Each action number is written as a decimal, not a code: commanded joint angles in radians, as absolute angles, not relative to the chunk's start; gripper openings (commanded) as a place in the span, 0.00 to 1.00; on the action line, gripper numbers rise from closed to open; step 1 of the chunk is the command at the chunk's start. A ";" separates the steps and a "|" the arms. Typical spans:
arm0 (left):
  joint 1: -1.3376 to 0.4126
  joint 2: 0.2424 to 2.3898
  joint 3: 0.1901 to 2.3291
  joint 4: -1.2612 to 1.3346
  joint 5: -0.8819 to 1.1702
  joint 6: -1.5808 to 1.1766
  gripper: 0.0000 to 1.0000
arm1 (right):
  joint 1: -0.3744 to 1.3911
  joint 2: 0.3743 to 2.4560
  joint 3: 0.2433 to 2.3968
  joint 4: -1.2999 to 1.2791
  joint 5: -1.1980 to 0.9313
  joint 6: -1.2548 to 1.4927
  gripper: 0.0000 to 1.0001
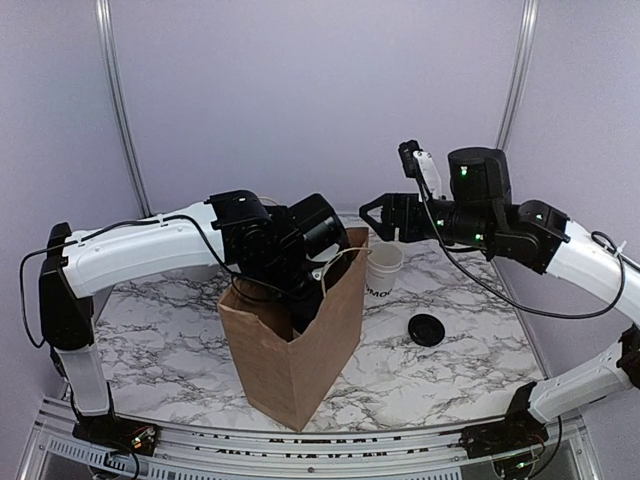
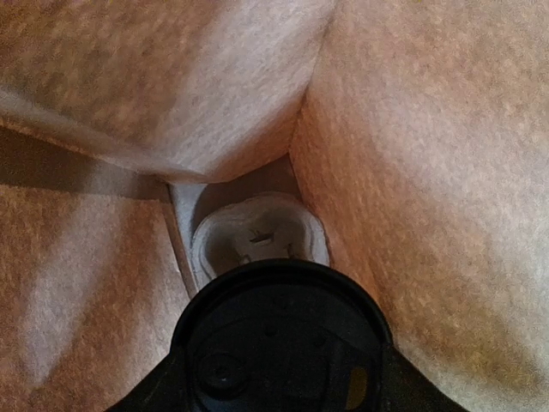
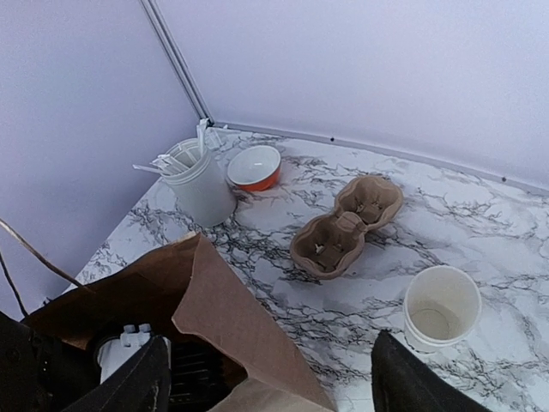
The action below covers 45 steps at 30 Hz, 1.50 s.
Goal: Pack the takeout coffee
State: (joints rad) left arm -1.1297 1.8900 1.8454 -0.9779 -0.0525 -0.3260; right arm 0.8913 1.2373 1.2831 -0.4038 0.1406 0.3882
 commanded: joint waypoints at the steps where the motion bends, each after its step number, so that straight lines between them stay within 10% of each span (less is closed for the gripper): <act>1: -1.141 1.862 1.841 -0.980 -0.042 -0.330 0.52 | 0.848 1.217 1.366 -0.456 -0.009 0.256 0.78; 14: -1.144 1.858 1.793 -0.955 -0.021 -0.332 0.52 | 0.739 1.497 1.624 -0.632 -0.330 0.084 0.71; 45: -1.144 1.854 1.774 -0.926 -0.019 -0.314 0.52 | 0.818 1.708 1.878 -0.868 -0.152 -0.001 0.61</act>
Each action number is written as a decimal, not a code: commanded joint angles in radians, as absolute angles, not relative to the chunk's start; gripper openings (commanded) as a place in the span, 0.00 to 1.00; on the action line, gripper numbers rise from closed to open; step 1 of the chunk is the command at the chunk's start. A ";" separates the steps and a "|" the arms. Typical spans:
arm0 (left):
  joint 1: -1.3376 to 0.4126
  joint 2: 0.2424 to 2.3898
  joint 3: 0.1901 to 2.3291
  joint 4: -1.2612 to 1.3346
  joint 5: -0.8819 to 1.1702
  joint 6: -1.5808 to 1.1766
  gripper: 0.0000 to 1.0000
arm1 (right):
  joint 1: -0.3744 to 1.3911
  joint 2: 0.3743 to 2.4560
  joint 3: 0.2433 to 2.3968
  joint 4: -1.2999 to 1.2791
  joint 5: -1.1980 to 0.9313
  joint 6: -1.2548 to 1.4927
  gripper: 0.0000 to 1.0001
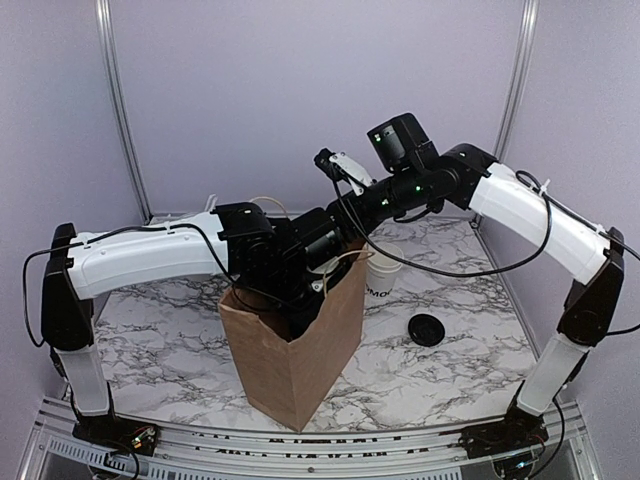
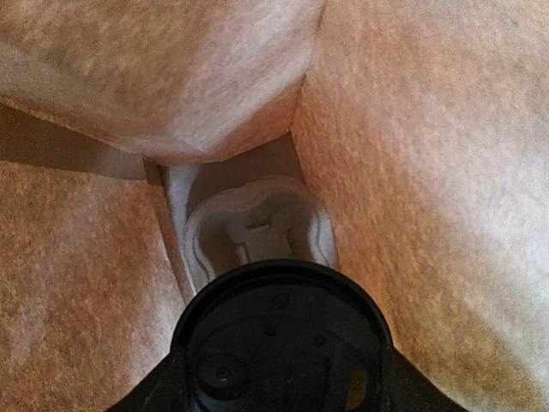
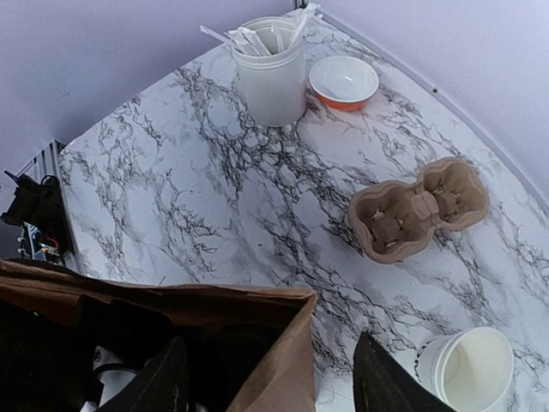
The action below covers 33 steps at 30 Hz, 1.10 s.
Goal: Pack the takeout coffee
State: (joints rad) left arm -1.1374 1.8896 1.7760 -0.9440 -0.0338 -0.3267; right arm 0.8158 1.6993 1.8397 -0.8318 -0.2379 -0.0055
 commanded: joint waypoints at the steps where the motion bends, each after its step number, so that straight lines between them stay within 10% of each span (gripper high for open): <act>1: -1.144 1.855 1.774 -0.927 -0.018 -0.314 0.52 | 0.818 1.709 1.880 -0.873 -0.130 0.000 0.59; 11: -1.144 1.878 1.794 -0.936 -0.006 -0.293 0.52 | 0.814 1.681 1.880 -0.840 -0.057 0.059 0.05; 33: -1.143 1.981 1.793 -0.964 0.017 -0.277 0.52 | 0.792 1.592 1.690 -0.707 0.043 0.196 0.00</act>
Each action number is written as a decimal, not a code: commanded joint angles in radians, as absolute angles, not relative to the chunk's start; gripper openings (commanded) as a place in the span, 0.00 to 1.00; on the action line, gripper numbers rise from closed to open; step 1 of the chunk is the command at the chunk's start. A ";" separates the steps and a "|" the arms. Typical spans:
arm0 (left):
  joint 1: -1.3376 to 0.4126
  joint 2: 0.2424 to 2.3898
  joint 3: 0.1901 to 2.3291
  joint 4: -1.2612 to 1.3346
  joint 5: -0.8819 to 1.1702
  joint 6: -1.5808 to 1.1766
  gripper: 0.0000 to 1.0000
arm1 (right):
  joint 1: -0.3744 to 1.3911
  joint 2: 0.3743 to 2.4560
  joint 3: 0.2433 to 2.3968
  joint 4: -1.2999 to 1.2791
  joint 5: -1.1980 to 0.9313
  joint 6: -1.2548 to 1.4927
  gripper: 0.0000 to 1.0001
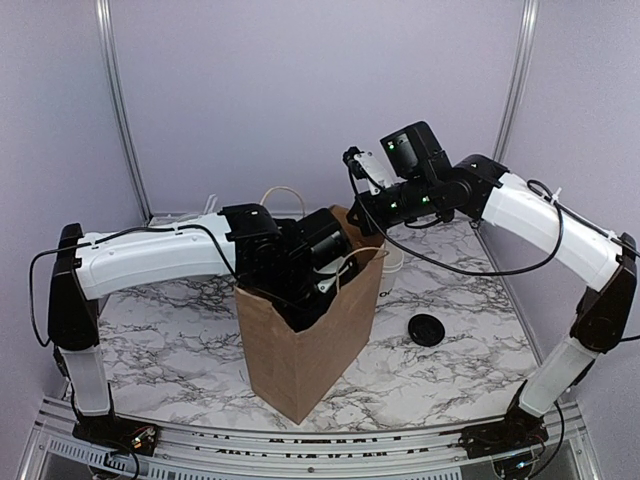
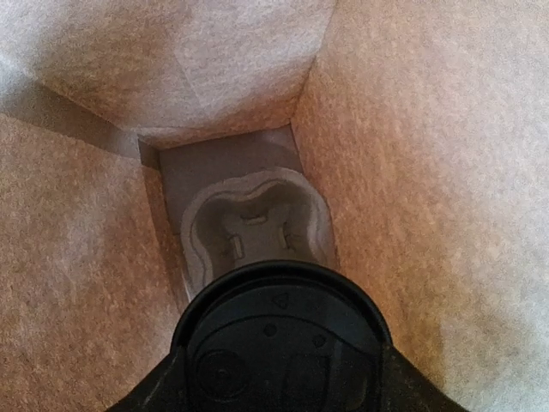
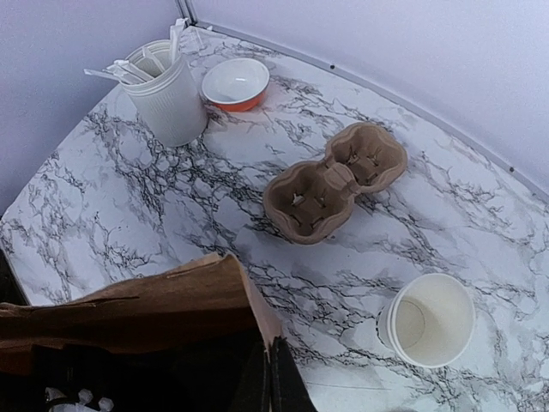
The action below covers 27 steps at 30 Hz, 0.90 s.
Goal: Pack the takeout coffee
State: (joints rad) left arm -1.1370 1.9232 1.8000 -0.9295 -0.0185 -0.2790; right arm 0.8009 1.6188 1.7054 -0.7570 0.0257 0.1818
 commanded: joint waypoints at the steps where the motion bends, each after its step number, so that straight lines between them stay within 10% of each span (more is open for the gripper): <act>1: -1.143 1.982 1.793 -0.965 0.016 -0.279 0.52 | 0.791 1.593 1.689 -0.707 0.043 0.196 0.00; 27: -1.160 1.915 1.915 -1.105 0.003 -0.293 0.50 | 0.778 1.601 1.668 -0.705 0.089 0.183 0.00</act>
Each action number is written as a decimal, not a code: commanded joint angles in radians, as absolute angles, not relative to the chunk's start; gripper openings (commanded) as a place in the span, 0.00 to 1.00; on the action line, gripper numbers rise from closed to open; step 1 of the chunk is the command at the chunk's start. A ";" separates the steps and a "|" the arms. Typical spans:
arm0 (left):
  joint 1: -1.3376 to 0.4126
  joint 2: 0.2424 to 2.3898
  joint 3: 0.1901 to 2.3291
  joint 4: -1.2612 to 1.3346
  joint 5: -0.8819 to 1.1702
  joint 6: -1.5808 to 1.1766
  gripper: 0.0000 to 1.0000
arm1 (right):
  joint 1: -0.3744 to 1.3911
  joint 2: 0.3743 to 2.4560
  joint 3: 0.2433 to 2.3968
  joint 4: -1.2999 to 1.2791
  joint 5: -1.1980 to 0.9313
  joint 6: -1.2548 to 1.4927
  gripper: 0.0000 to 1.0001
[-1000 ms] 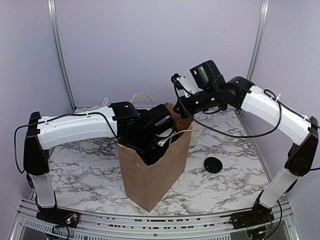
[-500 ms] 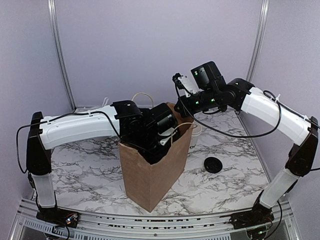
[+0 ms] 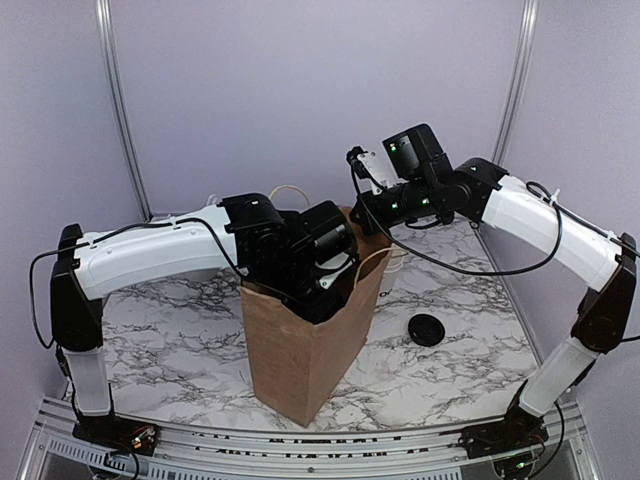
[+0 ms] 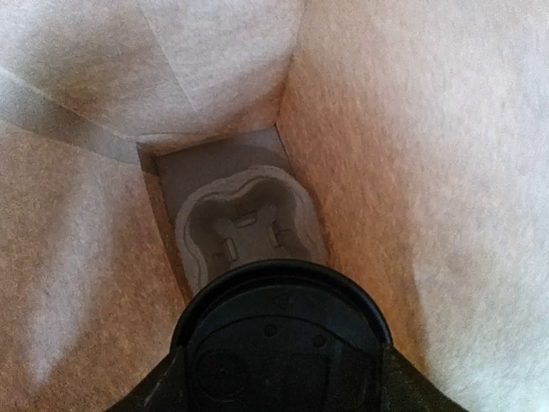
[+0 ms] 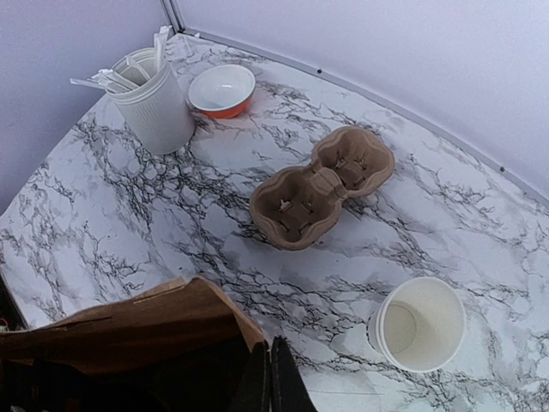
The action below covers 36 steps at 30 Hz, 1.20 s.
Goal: Pack the takeout coffee
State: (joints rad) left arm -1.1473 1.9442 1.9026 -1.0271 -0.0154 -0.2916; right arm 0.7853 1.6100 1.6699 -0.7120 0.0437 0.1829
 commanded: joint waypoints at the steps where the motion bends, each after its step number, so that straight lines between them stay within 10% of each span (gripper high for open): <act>1: -1.160 1.912 1.911 -1.112 0.002 -0.292 0.50 | 0.778 1.601 1.668 -0.708 0.097 0.183 0.00; 36: -1.160 1.943 1.876 -1.087 0.009 -0.270 0.47 | 0.813 1.600 1.662 -0.695 0.141 0.175 0.00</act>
State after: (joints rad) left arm -1.1522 1.9442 1.8599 -1.0302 -0.0162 -0.2718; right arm 0.8097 1.6100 1.6672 -0.7109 0.1001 0.1795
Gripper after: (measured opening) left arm 0.700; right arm 0.004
